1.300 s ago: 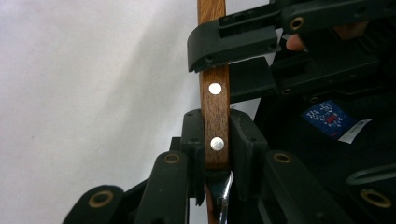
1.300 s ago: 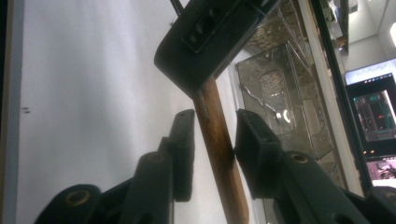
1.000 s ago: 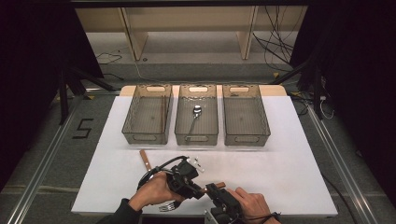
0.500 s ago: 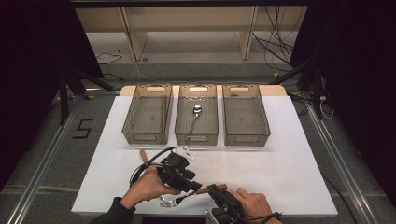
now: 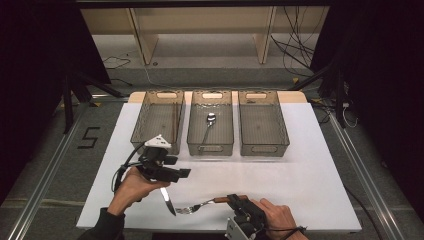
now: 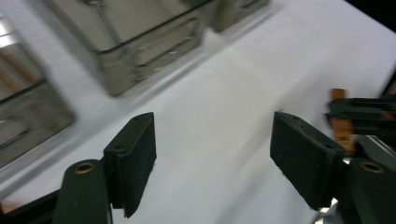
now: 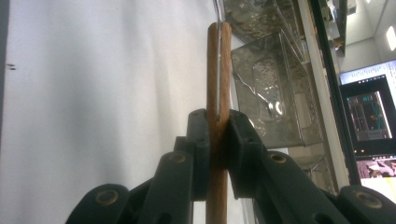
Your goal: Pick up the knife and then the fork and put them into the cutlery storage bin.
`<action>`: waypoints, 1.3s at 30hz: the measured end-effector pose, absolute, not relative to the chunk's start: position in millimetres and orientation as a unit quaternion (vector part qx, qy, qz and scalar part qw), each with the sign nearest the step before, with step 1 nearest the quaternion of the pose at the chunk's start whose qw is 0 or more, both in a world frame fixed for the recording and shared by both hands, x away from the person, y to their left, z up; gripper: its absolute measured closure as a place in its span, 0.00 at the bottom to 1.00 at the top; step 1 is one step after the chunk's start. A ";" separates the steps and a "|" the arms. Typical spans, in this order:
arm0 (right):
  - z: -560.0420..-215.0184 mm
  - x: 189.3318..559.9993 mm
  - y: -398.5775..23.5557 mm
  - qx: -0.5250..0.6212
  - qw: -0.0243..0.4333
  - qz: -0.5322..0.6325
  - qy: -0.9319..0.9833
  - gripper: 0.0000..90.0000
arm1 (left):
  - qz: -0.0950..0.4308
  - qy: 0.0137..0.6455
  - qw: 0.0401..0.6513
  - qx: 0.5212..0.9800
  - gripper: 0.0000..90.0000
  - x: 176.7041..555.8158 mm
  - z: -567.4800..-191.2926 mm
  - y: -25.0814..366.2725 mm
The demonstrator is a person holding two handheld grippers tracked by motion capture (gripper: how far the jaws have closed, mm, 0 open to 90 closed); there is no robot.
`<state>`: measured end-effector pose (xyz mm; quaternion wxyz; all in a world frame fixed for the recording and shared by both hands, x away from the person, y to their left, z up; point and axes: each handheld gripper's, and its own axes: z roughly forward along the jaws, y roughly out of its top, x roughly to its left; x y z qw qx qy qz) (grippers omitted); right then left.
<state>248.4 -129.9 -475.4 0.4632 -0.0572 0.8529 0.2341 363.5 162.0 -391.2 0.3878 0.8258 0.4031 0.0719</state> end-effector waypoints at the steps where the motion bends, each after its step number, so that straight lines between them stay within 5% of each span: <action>1: -474.2 249.2 -130.9 -0.056 0.466 0.235 0.851 0.90 | 0.079 0.417 0.386 0.819 0.33 364.6 -392.4 167.0; 17: -448.5 280.1 -161.5 0.094 0.413 0.307 0.853 0.90 | 0.134 0.523 0.339 0.771 0.22 368.2 -429.4 202.0; 39: -380.4 394.3 -212.8 0.383 0.243 0.422 0.785 0.90 | 0.157 0.557 0.355 0.734 0.18 349.2 -465.4 197.3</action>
